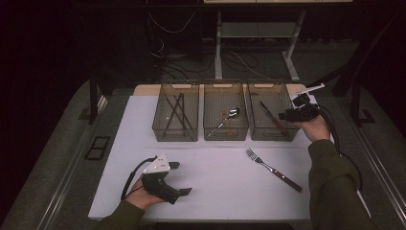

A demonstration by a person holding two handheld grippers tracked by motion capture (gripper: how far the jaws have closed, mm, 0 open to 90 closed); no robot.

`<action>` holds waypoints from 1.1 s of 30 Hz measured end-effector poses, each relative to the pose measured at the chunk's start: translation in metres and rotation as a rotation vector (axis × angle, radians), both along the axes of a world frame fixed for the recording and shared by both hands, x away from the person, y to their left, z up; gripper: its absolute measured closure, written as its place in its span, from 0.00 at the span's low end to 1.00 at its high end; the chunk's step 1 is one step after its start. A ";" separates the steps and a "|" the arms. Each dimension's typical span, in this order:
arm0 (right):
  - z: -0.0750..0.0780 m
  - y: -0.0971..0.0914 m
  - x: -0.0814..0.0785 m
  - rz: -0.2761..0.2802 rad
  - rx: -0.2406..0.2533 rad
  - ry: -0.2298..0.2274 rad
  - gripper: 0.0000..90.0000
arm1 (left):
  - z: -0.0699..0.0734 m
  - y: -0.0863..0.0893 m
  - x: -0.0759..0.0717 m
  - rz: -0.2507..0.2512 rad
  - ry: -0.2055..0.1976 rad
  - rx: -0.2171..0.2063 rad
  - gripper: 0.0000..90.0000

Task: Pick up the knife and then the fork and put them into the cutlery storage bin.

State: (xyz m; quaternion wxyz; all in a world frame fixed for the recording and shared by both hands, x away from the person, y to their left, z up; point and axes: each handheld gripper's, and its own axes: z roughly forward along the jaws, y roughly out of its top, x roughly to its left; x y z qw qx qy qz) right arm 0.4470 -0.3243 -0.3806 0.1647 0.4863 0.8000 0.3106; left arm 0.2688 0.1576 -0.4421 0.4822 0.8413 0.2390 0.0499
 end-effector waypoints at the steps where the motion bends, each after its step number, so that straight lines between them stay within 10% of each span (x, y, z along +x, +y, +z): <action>1: 0.002 -0.001 -0.002 0.005 0.003 -0.011 0.63 | 0.000 0.000 0.000 0.001 0.000 -0.001 0.00; 14: 0.030 -0.005 -0.050 0.060 0.101 -0.088 0.48 | 0.001 0.000 -0.001 0.007 -0.011 0.003 0.00; 33: 0.016 0.004 -0.110 0.117 0.123 -0.103 0.31 | 0.001 -0.001 -0.001 0.001 -0.010 0.008 0.00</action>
